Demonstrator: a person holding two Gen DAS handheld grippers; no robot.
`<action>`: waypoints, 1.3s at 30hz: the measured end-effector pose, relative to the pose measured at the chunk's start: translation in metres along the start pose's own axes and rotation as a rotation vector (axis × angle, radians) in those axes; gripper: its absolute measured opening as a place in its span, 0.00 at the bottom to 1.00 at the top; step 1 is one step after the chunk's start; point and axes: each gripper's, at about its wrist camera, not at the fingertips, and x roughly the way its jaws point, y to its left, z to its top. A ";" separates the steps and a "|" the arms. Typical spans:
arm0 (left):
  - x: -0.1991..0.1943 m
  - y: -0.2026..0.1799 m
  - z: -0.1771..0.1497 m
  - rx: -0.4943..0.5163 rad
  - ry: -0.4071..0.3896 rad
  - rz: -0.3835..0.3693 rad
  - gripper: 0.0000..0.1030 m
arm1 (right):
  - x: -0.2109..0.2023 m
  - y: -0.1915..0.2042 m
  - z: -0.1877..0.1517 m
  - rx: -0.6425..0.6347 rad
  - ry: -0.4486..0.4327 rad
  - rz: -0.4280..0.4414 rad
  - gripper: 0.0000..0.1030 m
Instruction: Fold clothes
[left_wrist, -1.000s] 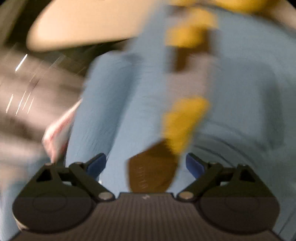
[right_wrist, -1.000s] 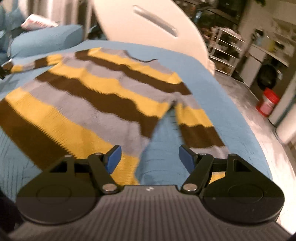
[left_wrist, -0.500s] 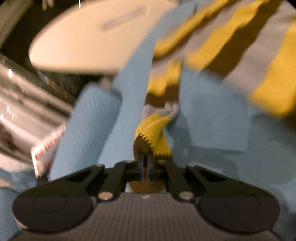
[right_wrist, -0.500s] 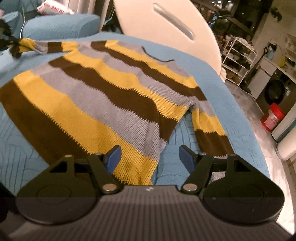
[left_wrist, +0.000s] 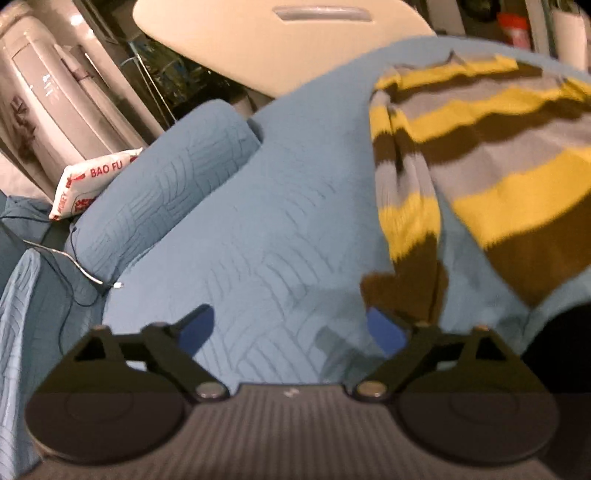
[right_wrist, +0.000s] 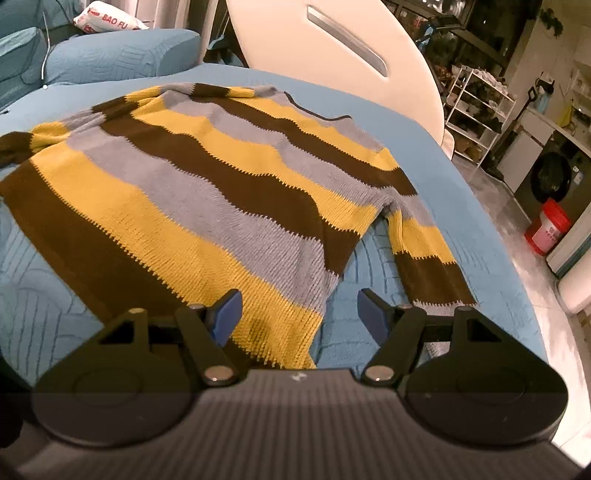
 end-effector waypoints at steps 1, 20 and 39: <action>0.003 -0.002 0.001 -0.001 -0.002 0.000 0.96 | 0.001 -0.003 0.002 0.039 -0.006 0.026 0.69; -0.022 -0.039 0.108 -0.788 -0.269 0.288 1.00 | 0.132 0.000 0.203 0.286 -0.035 0.255 0.71; 0.104 -0.152 0.124 -0.608 0.091 0.138 1.00 | 0.372 0.105 0.396 0.262 -0.101 0.349 0.71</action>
